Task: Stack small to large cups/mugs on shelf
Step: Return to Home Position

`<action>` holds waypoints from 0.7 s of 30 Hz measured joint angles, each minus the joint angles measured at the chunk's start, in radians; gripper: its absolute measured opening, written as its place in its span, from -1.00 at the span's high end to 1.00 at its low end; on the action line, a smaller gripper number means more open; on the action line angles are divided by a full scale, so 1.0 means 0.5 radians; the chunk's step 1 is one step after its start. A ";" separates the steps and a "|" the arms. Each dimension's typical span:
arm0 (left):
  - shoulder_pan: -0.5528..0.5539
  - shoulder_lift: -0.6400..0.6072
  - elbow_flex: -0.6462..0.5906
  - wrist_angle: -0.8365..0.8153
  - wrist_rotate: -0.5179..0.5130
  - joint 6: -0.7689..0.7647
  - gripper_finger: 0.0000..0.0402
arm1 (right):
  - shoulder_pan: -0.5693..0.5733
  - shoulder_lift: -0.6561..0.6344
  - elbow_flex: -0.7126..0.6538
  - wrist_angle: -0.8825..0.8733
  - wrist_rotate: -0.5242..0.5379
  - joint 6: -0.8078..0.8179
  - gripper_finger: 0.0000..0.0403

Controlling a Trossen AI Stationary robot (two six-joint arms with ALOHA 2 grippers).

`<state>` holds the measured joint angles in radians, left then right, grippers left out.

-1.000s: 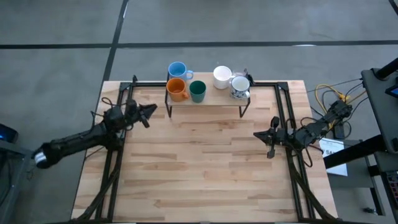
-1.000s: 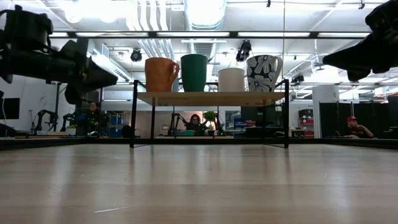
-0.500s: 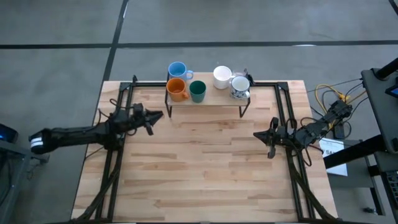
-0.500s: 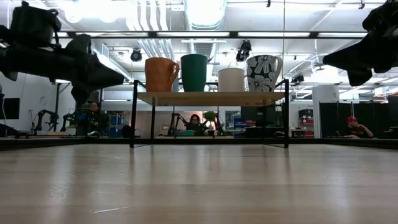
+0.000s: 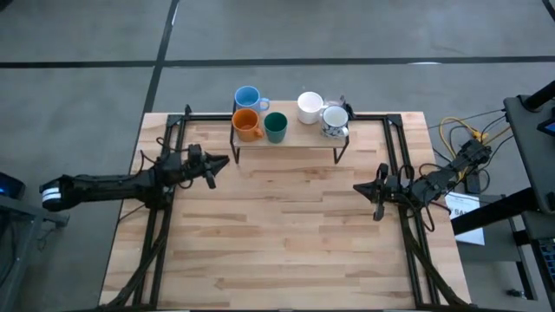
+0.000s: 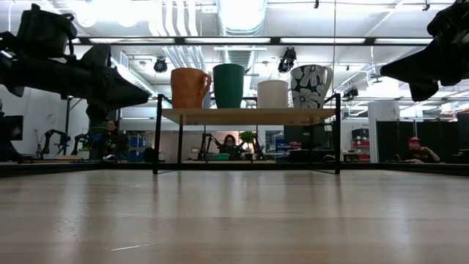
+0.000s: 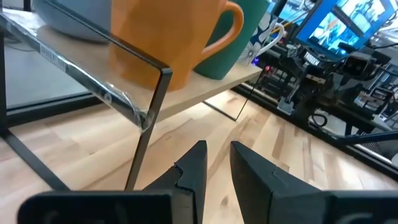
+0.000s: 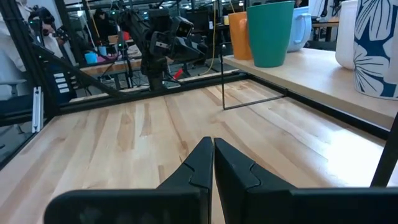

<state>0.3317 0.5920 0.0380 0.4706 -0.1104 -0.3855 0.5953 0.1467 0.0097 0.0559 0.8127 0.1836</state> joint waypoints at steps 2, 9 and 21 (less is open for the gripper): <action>0.000 0.022 0.000 0.001 0.001 0.001 0.72 | 0.000 0.000 0.000 0.000 0.000 0.000 0.96; 0.000 0.117 0.000 0.000 0.002 0.001 0.72 | 0.000 0.000 0.000 0.000 0.000 0.000 0.96; 0.000 0.315 0.000 0.000 0.003 0.001 0.72 | 0.000 0.000 0.000 0.000 0.000 0.000 0.96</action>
<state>0.3317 0.7493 0.0380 0.4706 -0.1089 -0.3851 0.5953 0.1467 0.0097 0.0559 0.8127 0.1835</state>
